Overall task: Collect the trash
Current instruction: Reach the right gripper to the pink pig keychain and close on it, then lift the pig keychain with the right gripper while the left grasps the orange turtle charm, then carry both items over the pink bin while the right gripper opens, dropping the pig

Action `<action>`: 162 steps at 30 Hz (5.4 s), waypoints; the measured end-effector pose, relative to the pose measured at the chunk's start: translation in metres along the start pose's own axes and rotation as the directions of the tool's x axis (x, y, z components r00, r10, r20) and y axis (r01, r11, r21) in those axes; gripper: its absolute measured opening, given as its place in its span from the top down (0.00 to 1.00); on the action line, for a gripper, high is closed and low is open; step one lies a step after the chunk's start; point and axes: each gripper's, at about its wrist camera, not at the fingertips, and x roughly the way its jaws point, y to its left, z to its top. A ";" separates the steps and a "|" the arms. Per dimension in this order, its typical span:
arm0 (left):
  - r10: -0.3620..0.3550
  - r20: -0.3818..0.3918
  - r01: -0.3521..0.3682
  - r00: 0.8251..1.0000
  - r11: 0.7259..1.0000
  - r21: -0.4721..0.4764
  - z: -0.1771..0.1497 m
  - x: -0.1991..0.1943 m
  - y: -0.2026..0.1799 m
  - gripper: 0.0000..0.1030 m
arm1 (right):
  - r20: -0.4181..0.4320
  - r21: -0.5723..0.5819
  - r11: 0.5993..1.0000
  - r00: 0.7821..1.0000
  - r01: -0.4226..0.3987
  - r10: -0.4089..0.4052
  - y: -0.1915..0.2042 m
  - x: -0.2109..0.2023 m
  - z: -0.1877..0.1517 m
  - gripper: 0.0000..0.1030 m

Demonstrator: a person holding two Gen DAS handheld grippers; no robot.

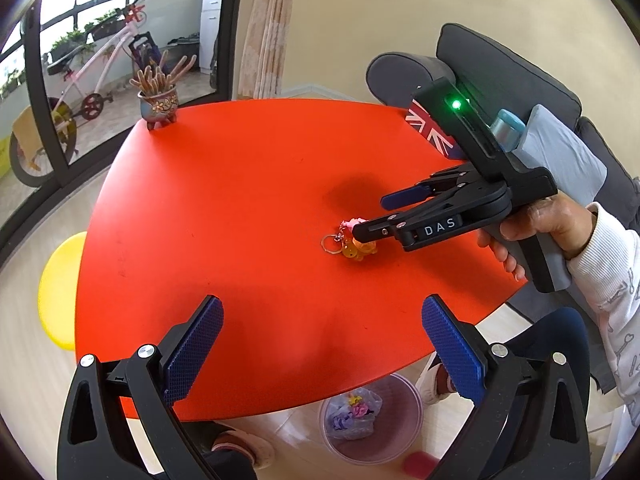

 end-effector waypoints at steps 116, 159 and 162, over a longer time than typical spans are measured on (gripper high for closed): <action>0.065 -0.308 -0.029 0.949 0.992 0.122 0.060 0.125 -0.029 0.77 | 0.204 0.190 0.982 0.978 0.004 -0.044 -0.047 -0.085 -0.033 0.75; -0.028 -0.074 0.040 0.997 0.984 0.176 -0.029 -0.016 -0.071 0.77 | 0.278 0.085 0.996 0.960 0.013 -0.036 0.063 -0.132 -0.197 0.75; -0.036 -0.076 0.048 0.996 0.984 0.170 -0.036 -0.018 -0.071 0.77 | 0.257 0.084 0.996 0.966 -0.002 -0.019 0.068 -0.124 -0.207 0.75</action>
